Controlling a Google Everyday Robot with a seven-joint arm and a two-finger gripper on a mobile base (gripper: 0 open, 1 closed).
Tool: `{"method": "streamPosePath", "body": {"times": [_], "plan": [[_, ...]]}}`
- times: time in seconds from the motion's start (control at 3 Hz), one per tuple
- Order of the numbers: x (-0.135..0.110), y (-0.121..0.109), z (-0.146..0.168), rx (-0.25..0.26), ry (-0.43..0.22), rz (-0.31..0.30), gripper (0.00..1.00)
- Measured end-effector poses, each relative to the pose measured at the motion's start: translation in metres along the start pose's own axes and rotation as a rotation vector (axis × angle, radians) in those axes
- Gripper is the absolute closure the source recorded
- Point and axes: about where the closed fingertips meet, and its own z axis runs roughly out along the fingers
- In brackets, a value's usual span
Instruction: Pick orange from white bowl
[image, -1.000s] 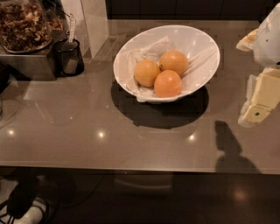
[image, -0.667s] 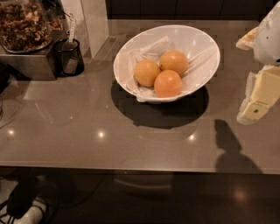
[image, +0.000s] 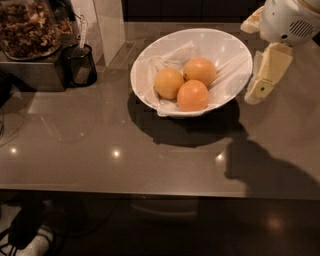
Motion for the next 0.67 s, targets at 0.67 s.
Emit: {"method": "streamPosePath", "body": {"times": [0.67], "plan": [[-0.0047,-0.01,-0.0029,0.026,-0.025,0.0,0.0]]}}
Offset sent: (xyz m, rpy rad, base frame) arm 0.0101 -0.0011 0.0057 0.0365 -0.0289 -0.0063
